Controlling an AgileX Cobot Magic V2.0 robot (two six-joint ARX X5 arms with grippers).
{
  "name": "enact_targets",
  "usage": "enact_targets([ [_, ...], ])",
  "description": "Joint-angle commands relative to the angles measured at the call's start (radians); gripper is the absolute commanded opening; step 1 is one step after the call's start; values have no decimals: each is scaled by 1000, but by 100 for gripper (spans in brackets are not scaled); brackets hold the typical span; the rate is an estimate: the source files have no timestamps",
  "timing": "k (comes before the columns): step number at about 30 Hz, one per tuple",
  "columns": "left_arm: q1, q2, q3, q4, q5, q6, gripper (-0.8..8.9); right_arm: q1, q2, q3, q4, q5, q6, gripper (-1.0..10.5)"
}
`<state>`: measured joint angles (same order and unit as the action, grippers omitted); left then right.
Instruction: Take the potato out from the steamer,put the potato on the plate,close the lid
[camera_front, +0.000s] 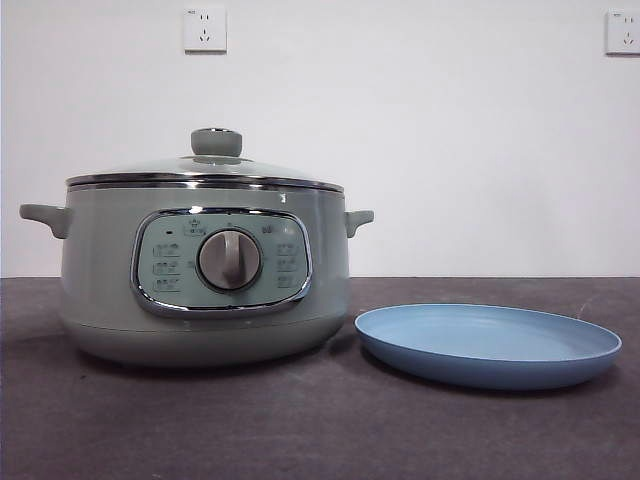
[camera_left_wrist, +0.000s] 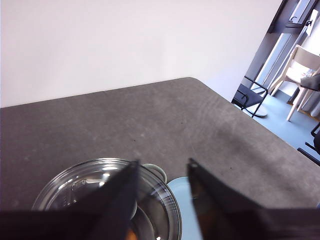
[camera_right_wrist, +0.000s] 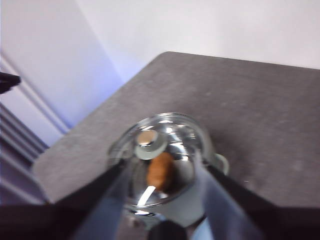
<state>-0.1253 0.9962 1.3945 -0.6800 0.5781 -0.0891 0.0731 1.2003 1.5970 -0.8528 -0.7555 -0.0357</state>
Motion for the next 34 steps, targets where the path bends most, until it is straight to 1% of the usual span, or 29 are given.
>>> enact_targets([
  [1, -10, 18, 2, 1, -1, 10, 503, 8, -3, 9, 6, 58, -26, 643],
  [4, -30, 53, 2, -2, -3, 10, 503, 17, -3, 9, 6, 64, -25, 634],
  [6, -53, 84, 2, -2, -24, 10, 503, 17, -3, 9, 6, 75, -25, 634],
  [12, -158, 206, 2, 0, -192, 17, 503, 29, -3, 9, 5, 82, -25, 630],
  [14, -187, 253, 2, 6, -247, 40, 503, 35, -3, 9, 5, 83, -24, 630],
  [17, -223, 320, 2, 20, -317, 45, 503, 35, -3, 9, 1, 83, -25, 630],
  [23, -263, 436, 2, 32, -394, 64, 503, 35, -3, 9, -13, 84, -24, 630],
  [26, -276, 486, 2, 32, -409, 68, 503, 35, -3, 9, -13, 84, -24, 630],
  [34, -301, 573, 2, 29, -502, 98, 503, 35, -3, 9, -17, 85, -24, 629],
])
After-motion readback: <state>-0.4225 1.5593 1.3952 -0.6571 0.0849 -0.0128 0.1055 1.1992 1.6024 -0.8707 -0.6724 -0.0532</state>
